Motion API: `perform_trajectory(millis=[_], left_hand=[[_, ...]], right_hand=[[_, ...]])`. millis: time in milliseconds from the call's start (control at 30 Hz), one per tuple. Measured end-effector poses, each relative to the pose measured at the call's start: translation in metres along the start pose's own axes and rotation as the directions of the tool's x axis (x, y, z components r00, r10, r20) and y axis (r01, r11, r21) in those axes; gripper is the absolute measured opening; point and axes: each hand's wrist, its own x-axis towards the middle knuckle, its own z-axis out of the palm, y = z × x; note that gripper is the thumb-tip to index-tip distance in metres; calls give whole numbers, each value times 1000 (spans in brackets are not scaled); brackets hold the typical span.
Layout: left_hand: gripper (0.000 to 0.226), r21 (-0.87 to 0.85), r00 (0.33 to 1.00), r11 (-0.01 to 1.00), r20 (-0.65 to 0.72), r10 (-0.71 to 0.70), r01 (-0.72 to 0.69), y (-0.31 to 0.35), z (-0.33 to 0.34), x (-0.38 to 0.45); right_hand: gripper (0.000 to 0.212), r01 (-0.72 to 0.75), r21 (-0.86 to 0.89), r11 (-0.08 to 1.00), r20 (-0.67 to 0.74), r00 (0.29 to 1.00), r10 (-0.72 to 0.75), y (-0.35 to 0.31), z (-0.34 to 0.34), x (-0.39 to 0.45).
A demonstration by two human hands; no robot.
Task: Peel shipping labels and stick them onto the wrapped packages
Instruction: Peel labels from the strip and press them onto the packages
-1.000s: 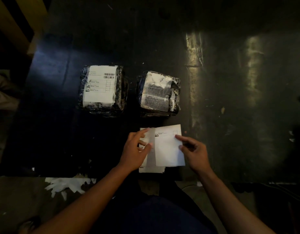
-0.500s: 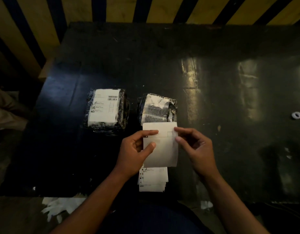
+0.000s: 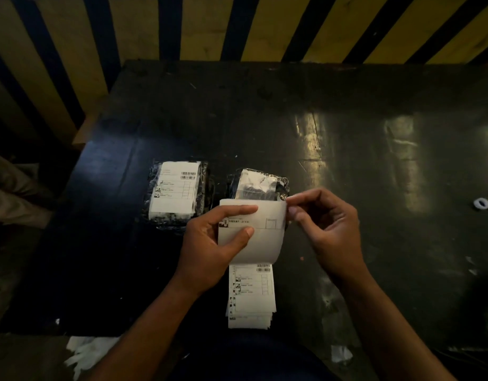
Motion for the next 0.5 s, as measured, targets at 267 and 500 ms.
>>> perform_trajectory(millis=[267,500], left_hand=[[33,27,1000,1000,12,4,-4,0,-3,-2],[33,45,1000,999,15,14,-15,2,-3,-1]], right_hand=[[11,22,-33,999,12,1000,-22,-5,3,5],[11,14,-14,1000,14,1000,-14,-7,3,4]])
